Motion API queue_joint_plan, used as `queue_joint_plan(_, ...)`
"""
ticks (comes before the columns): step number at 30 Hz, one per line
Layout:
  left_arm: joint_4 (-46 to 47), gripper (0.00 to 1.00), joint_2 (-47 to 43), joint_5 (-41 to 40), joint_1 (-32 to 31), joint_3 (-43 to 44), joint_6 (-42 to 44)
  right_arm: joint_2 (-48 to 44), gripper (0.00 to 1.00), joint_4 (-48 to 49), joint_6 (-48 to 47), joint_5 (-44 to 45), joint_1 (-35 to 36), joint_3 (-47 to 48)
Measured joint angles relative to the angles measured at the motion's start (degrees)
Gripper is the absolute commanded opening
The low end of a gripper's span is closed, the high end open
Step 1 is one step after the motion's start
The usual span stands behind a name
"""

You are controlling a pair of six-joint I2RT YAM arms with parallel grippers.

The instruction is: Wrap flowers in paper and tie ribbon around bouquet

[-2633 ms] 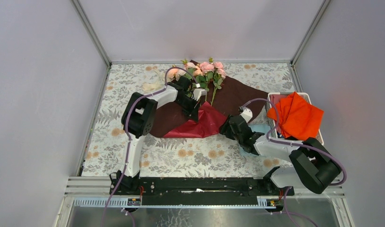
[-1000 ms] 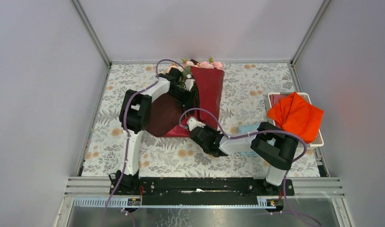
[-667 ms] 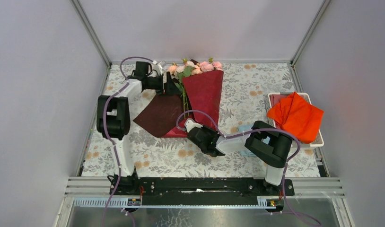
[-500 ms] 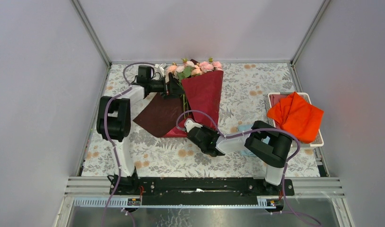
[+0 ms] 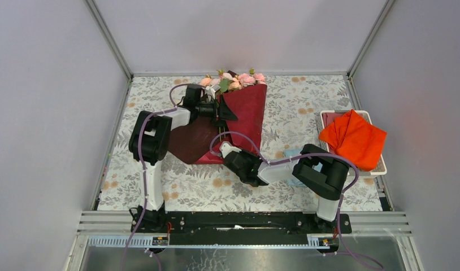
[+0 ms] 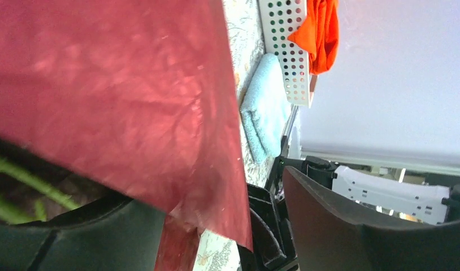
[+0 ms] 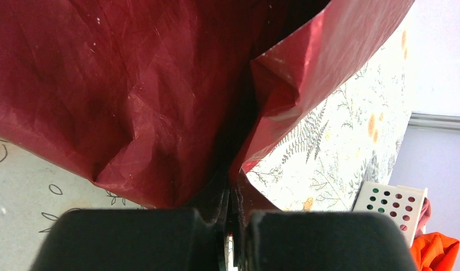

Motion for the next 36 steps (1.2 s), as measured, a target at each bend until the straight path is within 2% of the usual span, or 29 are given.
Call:
queue_joint_plan(2,2.45,0.47,0.00,0.48,-0.79,0.24,-1.75,0.00,0.00,-0.33,-0.09,0.00,0.00,0.09)
queue_joint_plan(4,3.91,0.22,0.11,0.94,-0.85,0.72,-3.26,0.00,0.00,-0.55,-0.26,0.00,0.04,0.15)
queue_joint_plan(5,4.59,0.07,0.28,1.16,-0.76,1.05,-3.85,0.00,0.04,-0.57,-0.37,0.00,0.07,0.17)
queue_joint_plan(6,5.20,0.00,0.46,1.51,-0.72,1.29,-4.39,0.00,0.08,-0.63,-0.46,0.02,0.09,0.17)
queue_joint_plan(11,4.09,0.00,1.07,3.74,0.37,3.06,-4.48,-0.02,0.34,-1.25,-1.46,0.00,0.28,0.33)
queue_joint_plan(16,-10.91,0.00,1.18,0.85,2.71,9.73,10.14,-2.34,0.48,-5.16,-2.01,-2.86,0.52,0.39)
queue_joint_plan(19,-17.53,0.00,1.38,-2.45,3.96,10.62,18.58,-6.40,0.50,-8.13,-2.12,-6.84,0.52,0.39)
queue_joint_plan(26,-26.16,0.00,6.93,-5.75,5.16,10.47,28.09,-12.46,0.52,-16.85,-1.29,-17.55,0.52,0.39)
queue_joint_plan(29,-27.96,0.00,7.37,-6.38,5.18,10.03,30.01,-15.26,0.52,-21.09,-0.15,-25.70,-0.31,0.50)
queue_joint_plan(32,-28.30,0.00,7.34,-6.75,5.18,9.90,31.58,-18.82,0.52,-23.82,1.38,-36.96,-4.26,1.62)
queue_joint_plan(34,-28.30,0.00,7.32,-6.73,5.16,9.64,32.06,-20.28,0.50,-23.65,2.73,-43.32,-7.69,2.93)
queue_joint_plan(36,-28.26,0.00,7.28,-6.71,5.18,9.44,32.30,-20.35,0.41,-21.77,4.68,-48.11,-10.43,4.63)
